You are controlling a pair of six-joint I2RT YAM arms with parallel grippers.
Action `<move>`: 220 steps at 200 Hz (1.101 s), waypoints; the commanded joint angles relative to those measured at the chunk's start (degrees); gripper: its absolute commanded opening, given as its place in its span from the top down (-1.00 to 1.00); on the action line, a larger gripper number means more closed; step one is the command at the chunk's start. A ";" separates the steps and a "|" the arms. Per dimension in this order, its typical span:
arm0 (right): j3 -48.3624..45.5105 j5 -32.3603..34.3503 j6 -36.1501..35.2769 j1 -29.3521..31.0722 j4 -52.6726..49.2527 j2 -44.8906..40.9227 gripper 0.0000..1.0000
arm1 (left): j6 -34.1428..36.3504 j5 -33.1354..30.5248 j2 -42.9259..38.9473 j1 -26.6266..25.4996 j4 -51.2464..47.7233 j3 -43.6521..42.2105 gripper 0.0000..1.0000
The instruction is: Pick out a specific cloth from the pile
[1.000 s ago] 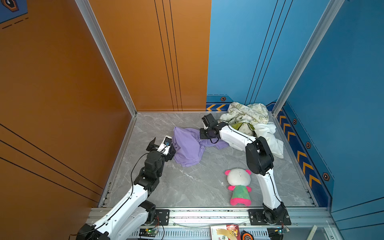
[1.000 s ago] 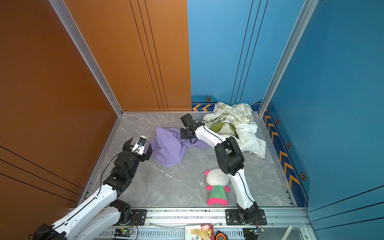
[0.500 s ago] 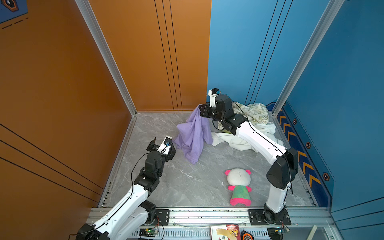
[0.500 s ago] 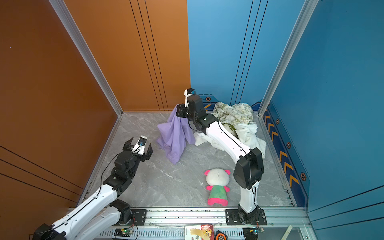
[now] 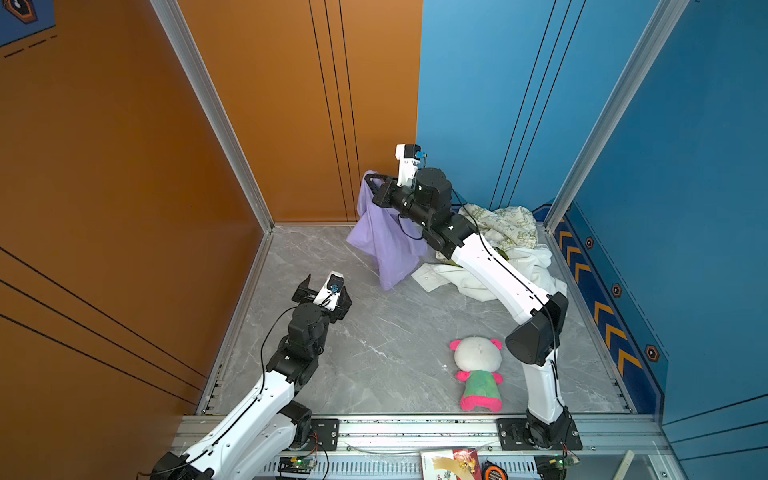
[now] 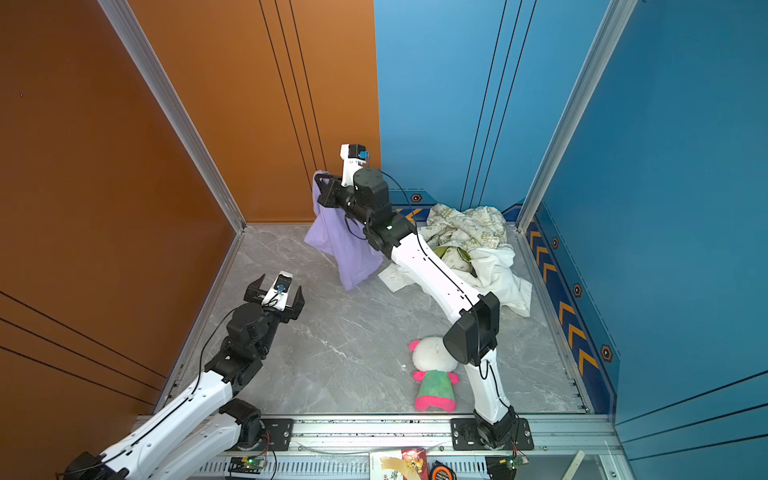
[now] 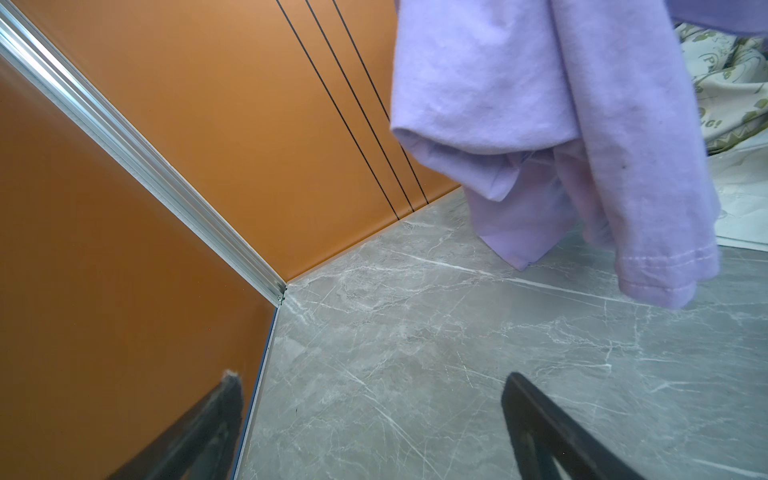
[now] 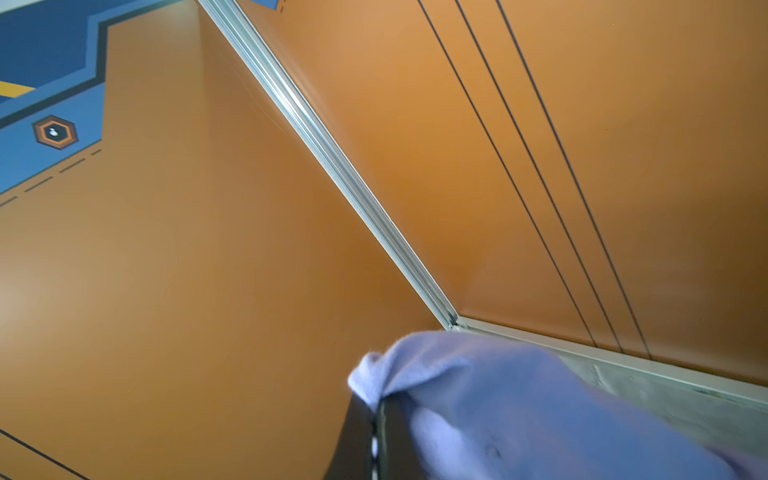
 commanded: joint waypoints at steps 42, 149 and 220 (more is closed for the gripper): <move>11.88 1.61 6.26 0.60 8.98 10.64 1.00 | 1.00 -1.58 -0.90 -0.82 -0.02 -0.73 -0.96; 7.20 -8.29 1.96 3.50 -8.89 17.84 1.00 | 1.36 -2.21 -0.87 -1.01 -0.01 -0.77 -0.96; -9.18 -10.66 -1.84 7.26 -13.15 15.79 0.97 | 1.26 -4.96 -2.07 -0.84 2.66 -1.92 -0.96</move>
